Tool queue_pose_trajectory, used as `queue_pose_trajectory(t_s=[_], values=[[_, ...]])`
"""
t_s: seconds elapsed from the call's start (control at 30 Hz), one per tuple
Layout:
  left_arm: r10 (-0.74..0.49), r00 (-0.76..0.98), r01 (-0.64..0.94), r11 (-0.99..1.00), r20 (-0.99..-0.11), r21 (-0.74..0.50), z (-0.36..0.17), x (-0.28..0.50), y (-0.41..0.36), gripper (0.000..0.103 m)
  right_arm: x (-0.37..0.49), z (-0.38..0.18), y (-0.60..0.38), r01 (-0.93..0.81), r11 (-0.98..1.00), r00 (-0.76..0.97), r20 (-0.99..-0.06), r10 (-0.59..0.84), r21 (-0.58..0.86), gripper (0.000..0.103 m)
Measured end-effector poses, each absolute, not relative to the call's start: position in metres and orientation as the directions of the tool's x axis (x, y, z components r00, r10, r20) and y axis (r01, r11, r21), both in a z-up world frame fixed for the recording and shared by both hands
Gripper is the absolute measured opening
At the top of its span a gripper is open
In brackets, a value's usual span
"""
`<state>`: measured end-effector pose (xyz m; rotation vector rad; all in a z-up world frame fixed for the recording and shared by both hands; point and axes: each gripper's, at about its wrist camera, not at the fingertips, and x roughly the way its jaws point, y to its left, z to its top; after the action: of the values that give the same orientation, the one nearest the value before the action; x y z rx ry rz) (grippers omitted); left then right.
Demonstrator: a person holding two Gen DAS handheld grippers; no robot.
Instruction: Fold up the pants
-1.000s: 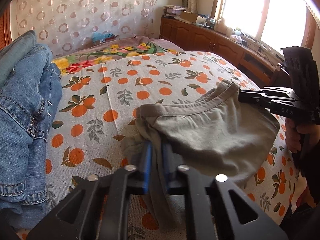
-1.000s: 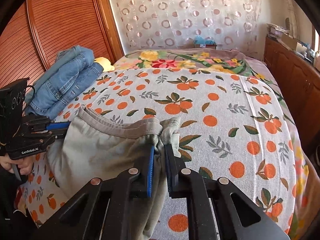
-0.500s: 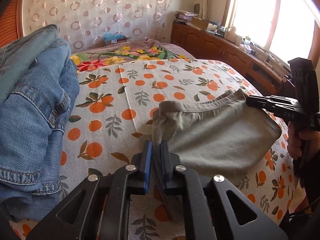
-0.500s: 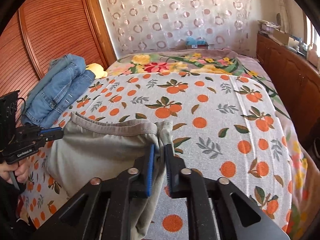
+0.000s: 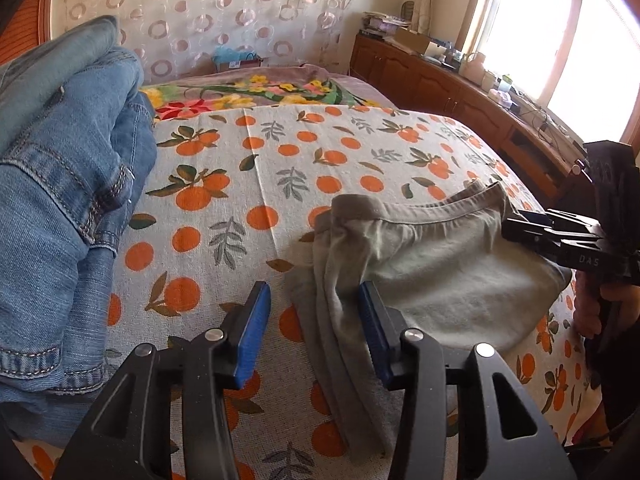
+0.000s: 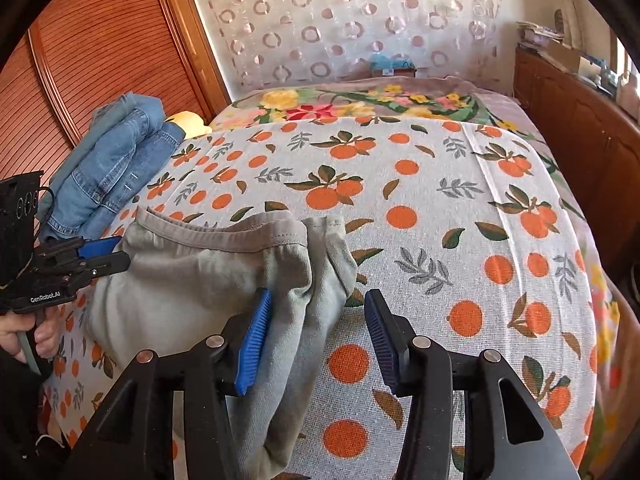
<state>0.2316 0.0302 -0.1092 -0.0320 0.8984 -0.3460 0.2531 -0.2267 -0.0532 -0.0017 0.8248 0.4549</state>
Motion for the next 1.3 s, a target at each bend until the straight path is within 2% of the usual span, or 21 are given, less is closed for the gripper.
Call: queue_pose_trajectory(t_s=[0.23, 0.27, 0.43, 0.5, 0.67, 0.83, 1.0, 1.07, 1.3], values=[[-0.306, 0.58, 0.289, 0.944, -0.755, -0.16, -0.11, 0.231, 0.029, 0.047, 0.256, -0.053, -0.228, -0.384, 0.903, 0.58, -0.711, 0.397, 0.191, 0.048], [-0.305, 0.581, 0.29, 0.944, -0.755, -0.158, -0.11, 0.231, 0.029, 0.047, 0.255, -0.054, -0.226, -0.389, 0.901, 0.578, -0.712, 0.399, 0.189, 0.045], [-0.299, 0.586, 0.293, 0.945, -0.753, -0.147, -0.11, 0.23, 0.028, 0.047, 0.252, -0.054, -0.22, -0.429, 0.88, 0.548, -0.716, 0.432, 0.203, 0.015], [-0.296, 0.584, 0.292, 0.945, -0.755, -0.145, -0.11, 0.231, 0.028, 0.047, 0.25, -0.053, -0.221, -0.441, 0.874, 0.548, -0.711, 0.441, 0.202, 0.012], [-0.327, 0.564, 0.304, 0.936, -0.759, -0.178, -0.109, 0.231, 0.027, 0.047, 0.234, -0.04, -0.233, -0.442, 0.876, 0.599, -0.663, 0.449, 0.193, 0.011], [-0.344, 0.557, 0.323, 0.928, -0.756, -0.184, -0.109, 0.235, 0.02, 0.045, 0.231, -0.053, -0.235, -0.432, 0.883, 0.575, -0.697, 0.428, 0.185, 0.011], [-0.364, 0.549, 0.336, 0.921, -0.753, -0.2, -0.109, 0.239, 0.02, 0.031, 0.235, -0.053, -0.239, -0.421, 0.88, 0.561, -0.699, 0.443, 0.221, 0.013], [-0.371, 0.546, 0.343, 0.917, -0.751, -0.204, -0.109, 0.239, 0.018, 0.026, 0.237, -0.054, -0.238, -0.42, 0.881, 0.556, -0.706, 0.439, 0.218, 0.019], [-0.38, 0.545, 0.357, 0.912, -0.747, -0.204, -0.109, 0.238, 0.016, 0.019, 0.245, -0.053, -0.235, -0.422, 0.877, 0.544, -0.709, 0.448, 0.23, 0.026]])
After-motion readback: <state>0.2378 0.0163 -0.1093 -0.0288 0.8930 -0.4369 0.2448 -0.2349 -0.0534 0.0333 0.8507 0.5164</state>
